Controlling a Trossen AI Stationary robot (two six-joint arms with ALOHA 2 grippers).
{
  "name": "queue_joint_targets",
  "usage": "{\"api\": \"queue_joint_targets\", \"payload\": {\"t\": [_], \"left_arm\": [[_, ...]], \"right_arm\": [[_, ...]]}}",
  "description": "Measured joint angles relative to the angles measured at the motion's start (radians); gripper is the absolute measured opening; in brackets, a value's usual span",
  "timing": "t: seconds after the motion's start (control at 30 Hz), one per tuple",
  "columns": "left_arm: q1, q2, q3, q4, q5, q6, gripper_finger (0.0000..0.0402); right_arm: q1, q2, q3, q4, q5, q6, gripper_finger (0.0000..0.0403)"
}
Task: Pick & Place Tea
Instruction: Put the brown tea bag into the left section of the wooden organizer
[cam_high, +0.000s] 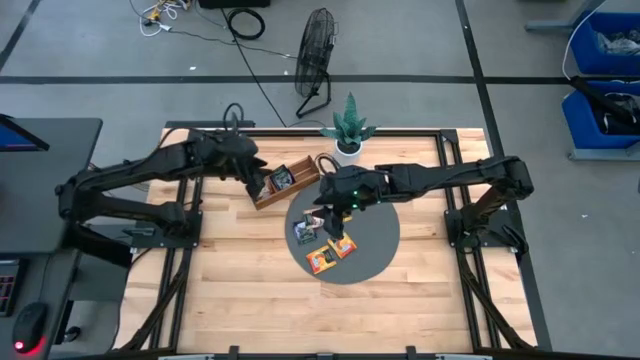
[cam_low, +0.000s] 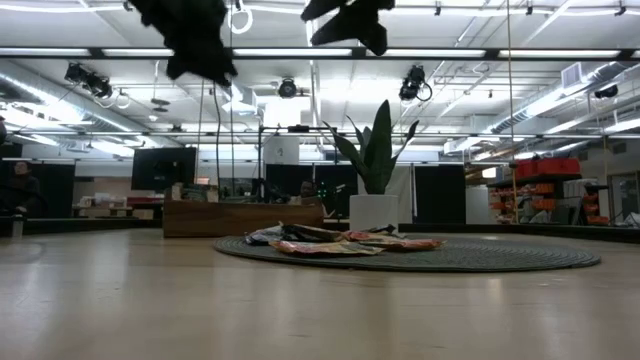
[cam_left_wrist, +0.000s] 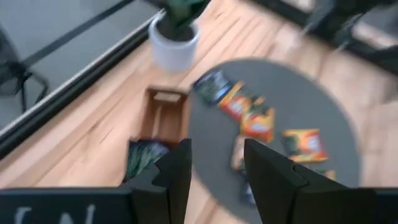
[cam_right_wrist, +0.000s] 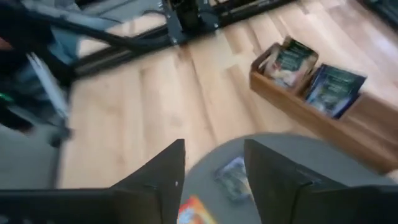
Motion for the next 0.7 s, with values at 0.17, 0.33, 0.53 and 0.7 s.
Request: {"api": "queue_joint_targets", "payload": {"t": [0.17,0.33,0.53,0.7], "left_arm": [[-0.072,0.0,0.062,-0.003,0.0,-0.025,0.0144],[-0.128,-0.001,0.069,-0.002,0.0,-0.069,0.0142],[-0.208,-0.001,0.069,-0.017,-0.001,-0.119,0.0142],[-0.271,-0.001,0.069,-0.017,-0.001,-0.143,0.0142]], "right_arm": [[-0.008,0.036,0.0,-0.017,0.009,-0.102,0.0202],[-0.03,0.086,0.0,-0.01,0.008,-0.11,0.0243],[-0.037,0.134,-0.001,-0.014,0.034,-0.18,0.0275],[-0.037,0.164,-0.001,0.002,0.088,-0.259,0.0279]]}}
